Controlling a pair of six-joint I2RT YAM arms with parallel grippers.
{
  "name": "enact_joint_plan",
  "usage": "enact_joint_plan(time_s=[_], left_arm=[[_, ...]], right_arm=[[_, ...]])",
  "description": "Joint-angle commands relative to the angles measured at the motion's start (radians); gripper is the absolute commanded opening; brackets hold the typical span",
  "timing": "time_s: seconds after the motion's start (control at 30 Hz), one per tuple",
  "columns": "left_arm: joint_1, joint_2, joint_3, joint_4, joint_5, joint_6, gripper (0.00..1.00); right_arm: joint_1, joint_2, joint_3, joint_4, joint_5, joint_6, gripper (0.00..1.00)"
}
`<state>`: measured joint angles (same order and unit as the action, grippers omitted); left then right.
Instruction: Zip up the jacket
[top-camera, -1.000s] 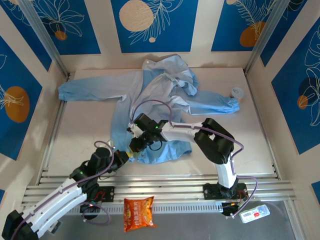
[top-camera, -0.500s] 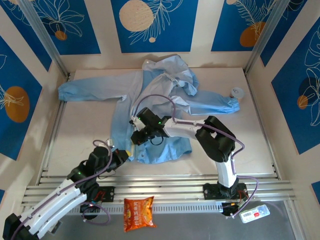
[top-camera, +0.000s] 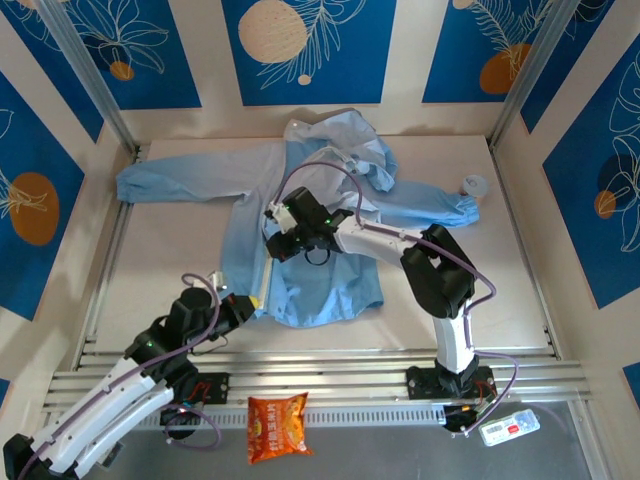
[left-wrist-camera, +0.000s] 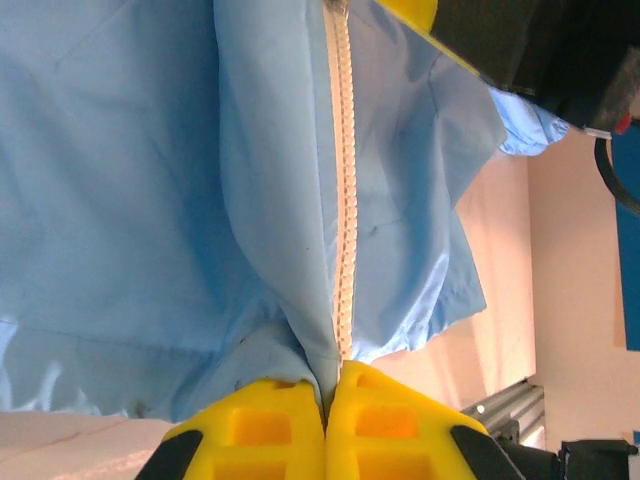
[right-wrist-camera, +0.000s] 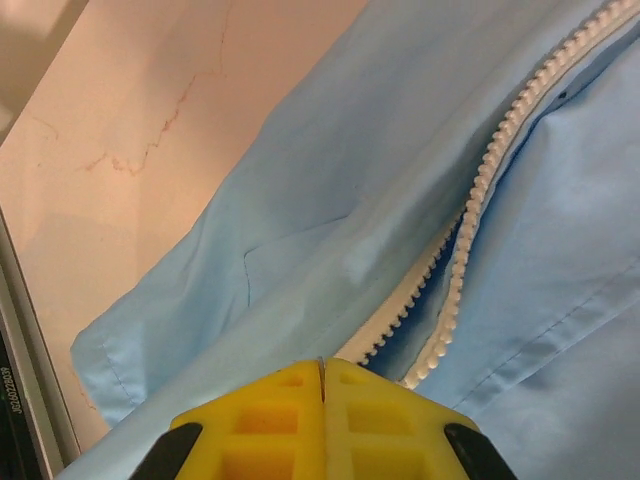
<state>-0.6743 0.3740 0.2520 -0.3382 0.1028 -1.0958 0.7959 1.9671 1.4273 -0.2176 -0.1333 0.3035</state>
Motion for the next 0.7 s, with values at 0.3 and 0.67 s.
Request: enact_joint_plan(time_s=[0.3, 0.67], left_arm=[[-0.005, -0.026, 0.144, -0.218, 0.034, 0.116, 0.00], [-0.005, -0.011, 0.094, -0.197, 0.040, 0.107, 0.00]], right_arm=[[-0.085, 0.052, 0.152, -0.018, 0.048, -0.104, 0.00], [-0.115, 0.120, 0.189, -0.013, -0.142, -0.156, 0.00]])
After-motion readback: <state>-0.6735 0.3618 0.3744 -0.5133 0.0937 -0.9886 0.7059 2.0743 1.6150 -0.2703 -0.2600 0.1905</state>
